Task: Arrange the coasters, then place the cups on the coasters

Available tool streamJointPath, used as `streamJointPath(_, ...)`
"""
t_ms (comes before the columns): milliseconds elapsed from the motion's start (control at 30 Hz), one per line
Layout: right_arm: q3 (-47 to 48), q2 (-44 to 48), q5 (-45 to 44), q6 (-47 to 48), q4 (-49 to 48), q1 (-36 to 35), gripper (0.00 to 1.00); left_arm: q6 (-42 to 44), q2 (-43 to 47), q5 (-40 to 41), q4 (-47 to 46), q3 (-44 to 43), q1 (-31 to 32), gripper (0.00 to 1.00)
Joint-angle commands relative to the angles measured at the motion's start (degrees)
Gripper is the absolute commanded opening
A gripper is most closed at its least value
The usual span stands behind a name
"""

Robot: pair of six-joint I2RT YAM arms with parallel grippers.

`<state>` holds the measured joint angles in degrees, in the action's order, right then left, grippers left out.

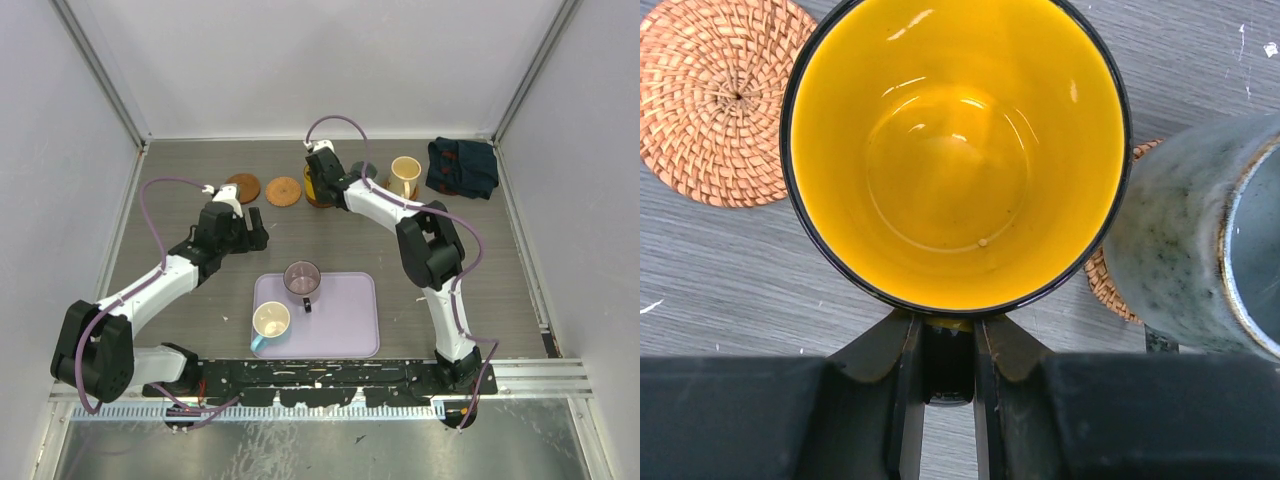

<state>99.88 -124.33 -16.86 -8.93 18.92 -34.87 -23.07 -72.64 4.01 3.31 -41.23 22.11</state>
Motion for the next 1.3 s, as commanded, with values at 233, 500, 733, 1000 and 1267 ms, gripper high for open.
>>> streamJointPath(233,2.7,1.7,-4.9,-1.3,-5.5,-0.2,0.01,0.6,-1.8,-0.7,-2.9,-0.8,-0.3,0.81)
streamJointPath(500,2.7,1.2,-5.3,-2.9,-5.2,-0.2,0.01,0.7,-2.0,-0.7,-2.8,-0.8,-0.3,0.81)
streamJointPath(733,2.0,1.3,-4.9,-4.7,-5.5,-0.2,0.01,0.7,-2.1,-0.7,-2.8,-0.7,-0.3,0.81)
streamJointPath(1000,1.9,0.8,-5.2,-6.2,-5.1,-0.2,0.01,0.7,-2.2,-0.9,-2.9,-1.0,-0.3,0.81)
streamJointPath(1267,2.5,-0.1,-4.7,-6.5,-4.3,-0.2,0.01,0.5,-2.3,-0.8,-2.9,-0.9,-0.3,0.81)
